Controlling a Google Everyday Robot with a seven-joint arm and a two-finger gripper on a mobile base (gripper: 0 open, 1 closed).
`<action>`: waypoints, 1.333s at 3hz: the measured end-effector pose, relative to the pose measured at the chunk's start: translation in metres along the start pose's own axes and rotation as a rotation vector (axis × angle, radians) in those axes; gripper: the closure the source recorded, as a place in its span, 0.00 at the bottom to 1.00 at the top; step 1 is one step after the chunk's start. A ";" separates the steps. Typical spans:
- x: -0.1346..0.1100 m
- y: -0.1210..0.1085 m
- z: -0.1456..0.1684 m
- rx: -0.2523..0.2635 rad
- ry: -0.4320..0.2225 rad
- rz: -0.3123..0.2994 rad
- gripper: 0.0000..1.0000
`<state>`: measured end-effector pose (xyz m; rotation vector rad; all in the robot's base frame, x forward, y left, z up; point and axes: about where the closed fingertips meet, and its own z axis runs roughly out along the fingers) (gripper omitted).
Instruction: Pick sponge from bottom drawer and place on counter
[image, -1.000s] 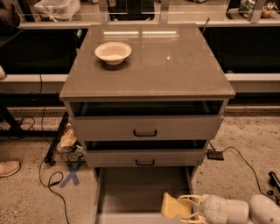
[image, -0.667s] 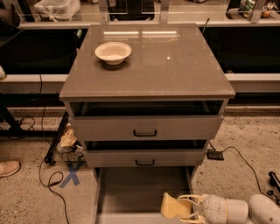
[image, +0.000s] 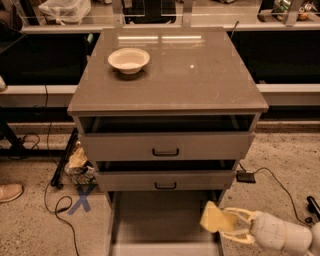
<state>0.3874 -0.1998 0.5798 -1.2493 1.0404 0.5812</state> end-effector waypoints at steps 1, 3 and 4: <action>-0.048 -0.042 -0.034 0.112 -0.050 -0.104 1.00; -0.155 -0.133 -0.086 0.244 -0.099 -0.322 1.00; -0.158 -0.141 -0.081 0.234 -0.098 -0.329 1.00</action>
Offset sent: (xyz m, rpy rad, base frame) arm 0.0116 -0.1141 0.2134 0.1334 -0.4193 -0.2004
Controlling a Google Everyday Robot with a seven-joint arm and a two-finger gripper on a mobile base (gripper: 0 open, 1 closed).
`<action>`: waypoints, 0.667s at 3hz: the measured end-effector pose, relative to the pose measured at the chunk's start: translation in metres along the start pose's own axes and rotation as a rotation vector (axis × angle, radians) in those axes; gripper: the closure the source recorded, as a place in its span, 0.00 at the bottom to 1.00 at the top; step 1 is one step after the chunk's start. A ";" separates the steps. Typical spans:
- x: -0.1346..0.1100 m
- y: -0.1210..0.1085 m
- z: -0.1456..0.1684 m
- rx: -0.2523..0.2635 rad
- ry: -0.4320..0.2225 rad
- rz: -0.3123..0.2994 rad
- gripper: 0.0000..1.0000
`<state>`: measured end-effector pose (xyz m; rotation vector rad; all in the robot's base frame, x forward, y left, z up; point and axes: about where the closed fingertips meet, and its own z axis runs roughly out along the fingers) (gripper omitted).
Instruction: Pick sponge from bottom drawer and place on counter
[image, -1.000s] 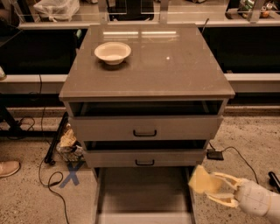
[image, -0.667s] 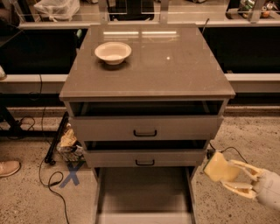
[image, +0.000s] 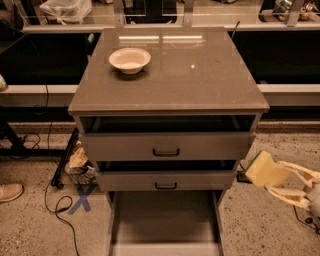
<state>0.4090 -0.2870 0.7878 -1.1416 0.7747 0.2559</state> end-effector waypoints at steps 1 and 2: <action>-0.010 -0.048 0.027 -0.012 -0.030 -0.040 1.00; -0.022 -0.122 0.067 -0.038 -0.055 -0.144 1.00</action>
Offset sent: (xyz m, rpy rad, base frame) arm 0.1449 0.0113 0.2025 -0.1187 -0.2720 0.0368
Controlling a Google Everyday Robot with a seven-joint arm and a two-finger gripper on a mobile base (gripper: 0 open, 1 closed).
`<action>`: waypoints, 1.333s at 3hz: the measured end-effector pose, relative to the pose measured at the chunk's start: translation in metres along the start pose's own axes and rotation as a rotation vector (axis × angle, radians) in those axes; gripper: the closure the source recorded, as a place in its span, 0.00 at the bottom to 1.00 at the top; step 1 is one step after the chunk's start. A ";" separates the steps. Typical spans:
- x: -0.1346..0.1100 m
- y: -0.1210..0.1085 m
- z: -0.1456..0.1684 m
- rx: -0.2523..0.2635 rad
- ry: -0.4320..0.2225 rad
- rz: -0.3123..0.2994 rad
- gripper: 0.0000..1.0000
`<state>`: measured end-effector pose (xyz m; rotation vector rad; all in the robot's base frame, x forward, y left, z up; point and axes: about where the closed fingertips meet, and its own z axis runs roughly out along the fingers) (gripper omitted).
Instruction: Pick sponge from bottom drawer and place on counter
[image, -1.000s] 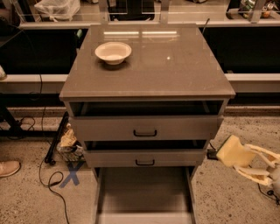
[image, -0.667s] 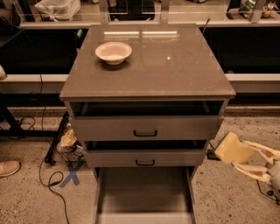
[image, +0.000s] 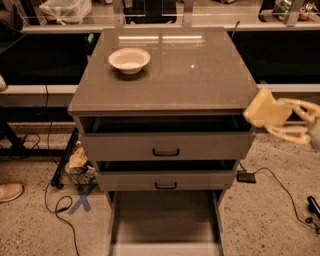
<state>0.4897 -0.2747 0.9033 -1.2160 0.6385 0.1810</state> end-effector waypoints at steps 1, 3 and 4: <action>0.009 -0.059 0.043 -0.040 -0.005 -0.084 1.00; 0.066 -0.144 0.132 -0.132 0.194 -0.186 1.00; 0.090 -0.144 0.156 -0.200 0.258 -0.182 1.00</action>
Offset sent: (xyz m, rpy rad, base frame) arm 0.1764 0.0428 0.1301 -0.2291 -0.1170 -0.1517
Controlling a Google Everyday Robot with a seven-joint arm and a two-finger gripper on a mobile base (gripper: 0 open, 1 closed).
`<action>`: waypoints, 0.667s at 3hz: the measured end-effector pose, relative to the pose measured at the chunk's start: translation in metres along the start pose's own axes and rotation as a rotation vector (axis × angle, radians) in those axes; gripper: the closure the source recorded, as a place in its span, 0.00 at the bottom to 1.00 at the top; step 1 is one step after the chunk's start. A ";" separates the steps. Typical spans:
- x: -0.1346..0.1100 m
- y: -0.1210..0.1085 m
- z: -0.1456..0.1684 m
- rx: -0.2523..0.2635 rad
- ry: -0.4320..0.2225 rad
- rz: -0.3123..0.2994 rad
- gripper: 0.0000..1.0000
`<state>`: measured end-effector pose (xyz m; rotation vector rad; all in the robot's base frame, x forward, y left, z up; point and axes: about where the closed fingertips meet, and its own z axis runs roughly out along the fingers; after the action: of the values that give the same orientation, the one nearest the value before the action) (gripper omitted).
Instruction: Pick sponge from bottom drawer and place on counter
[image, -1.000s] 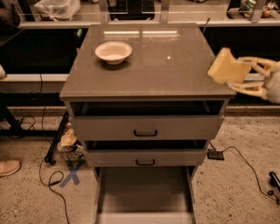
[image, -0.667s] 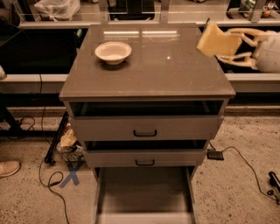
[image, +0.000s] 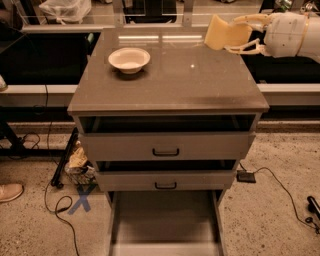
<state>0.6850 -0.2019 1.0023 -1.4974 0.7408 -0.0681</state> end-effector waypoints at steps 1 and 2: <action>0.012 0.017 0.037 -0.103 0.029 0.004 1.00; 0.022 0.040 0.070 -0.200 0.034 0.027 1.00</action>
Offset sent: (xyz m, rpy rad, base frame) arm 0.0528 0.0772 -0.0818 -0.2411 0.2043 0.0754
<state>0.7196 -0.1469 0.9501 -1.6794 0.8140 0.0014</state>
